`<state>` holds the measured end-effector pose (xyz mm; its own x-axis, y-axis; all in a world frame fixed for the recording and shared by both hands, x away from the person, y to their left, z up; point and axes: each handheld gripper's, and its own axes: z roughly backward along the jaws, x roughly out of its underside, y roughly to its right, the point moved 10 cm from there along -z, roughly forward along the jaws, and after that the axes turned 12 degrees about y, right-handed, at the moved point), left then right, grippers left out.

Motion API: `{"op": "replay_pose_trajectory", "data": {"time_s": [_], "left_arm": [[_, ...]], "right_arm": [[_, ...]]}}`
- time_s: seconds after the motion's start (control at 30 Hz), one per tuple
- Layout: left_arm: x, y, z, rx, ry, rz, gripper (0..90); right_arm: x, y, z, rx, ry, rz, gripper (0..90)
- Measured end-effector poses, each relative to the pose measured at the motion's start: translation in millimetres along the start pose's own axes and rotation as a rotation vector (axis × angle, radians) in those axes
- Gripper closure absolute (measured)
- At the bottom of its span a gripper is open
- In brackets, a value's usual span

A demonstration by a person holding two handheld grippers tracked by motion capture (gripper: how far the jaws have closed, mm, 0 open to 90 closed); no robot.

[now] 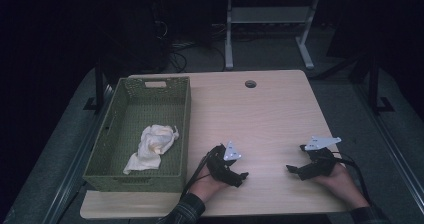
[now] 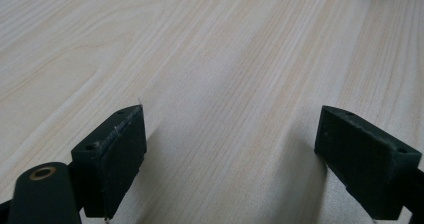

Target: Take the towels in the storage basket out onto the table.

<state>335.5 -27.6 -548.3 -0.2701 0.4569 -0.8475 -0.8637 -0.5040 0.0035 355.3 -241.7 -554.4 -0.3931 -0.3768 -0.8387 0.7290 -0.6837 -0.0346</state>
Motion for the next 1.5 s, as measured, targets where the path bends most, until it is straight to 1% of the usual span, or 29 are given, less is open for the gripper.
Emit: {"op": "replay_pose_trajectory", "data": {"time_s": [0.13,0.37,0.47,0.53,0.57,0.6,0.7,0.87,0.97,1.1,1.2,1.27,1.33,1.43,1.5], "left_arm": [[-0.3,-1.2,-0.4,0.008,0.001,-0.007,12.5],[-0.6,-2.0,-0.5,0.011,0.0,-0.005,12.4],[0.2,-4.1,1.4,0.007,-0.026,-0.011,12.4],[0.2,-4.3,2.7,0.007,-0.044,-0.003,12.4],[0.2,-4.3,2.7,0.007,-0.044,-0.003,12.4],[-2.0,-3.7,4.6,0.017,-0.035,0.018,12.4],[-5.9,-5.3,8.1,0.007,-0.026,0.017,12.4],[-8.9,-10.8,14.9,-0.008,-0.013,0.038,12.5],[-9.2,-14.2,19.2,-0.027,-0.017,0.031,12.5],[-11.1,-15.5,21.9,-0.04,-0.015,0.027,12.5],[-11.2,-15.9,22.1,-0.045,-0.024,0.027,12.5],[-11.2,-16.1,22.7,-0.051,-0.029,0.042,12.6],[-11.5,-16.7,23.5,-0.053,-0.032,0.04,12.6],[-15.3,-17.6,24.7,-0.064,-0.017,0.036,12.6],[-16.8,-17.8,25.8,-0.067,-0.017,0.035,12.6]], "right_arm": [[0.0,0.0,0.0,0.0,0.0,0.0,2.6],[0.0,0.0,0.0,0.0,0.0,-0.001,2.6],[-0.1,0.0,-0.2,-0.001,0.0,0.001,2.6],[0.0,-0.1,0.0,0.0,0.0,0.0,2.6],[0.0,-0.1,0.0,0.0,0.0,0.0,2.6],[0.2,-0.5,0.3,0.001,-0.001,-0.002,2.6],[0.2,-0.5,0.3,0.001,-0.001,-0.002,2.7],[0.2,-0.4,0.3,0.001,-0.001,-0.001,2.6],[0.2,-0.5,0.3,0.001,-0.001,-0.002,2.6],[0.2,-0.5,0.3,0.001,-0.001,-0.002,2.7],[0.2,-0.4,0.3,0.001,-0.001,-0.001,2.7],[0.2,-0.5,0.3,0.001,-0.001,-0.002,2.6],[0.2,-0.4,0.3,0.001,-0.001,-0.001,2.6],[0.2,-0.5,0.3,0.001,-0.001,-0.002,2.6],[0.2,-0.5,0.3,0.001,-0.001,-0.002,2.6]]}}
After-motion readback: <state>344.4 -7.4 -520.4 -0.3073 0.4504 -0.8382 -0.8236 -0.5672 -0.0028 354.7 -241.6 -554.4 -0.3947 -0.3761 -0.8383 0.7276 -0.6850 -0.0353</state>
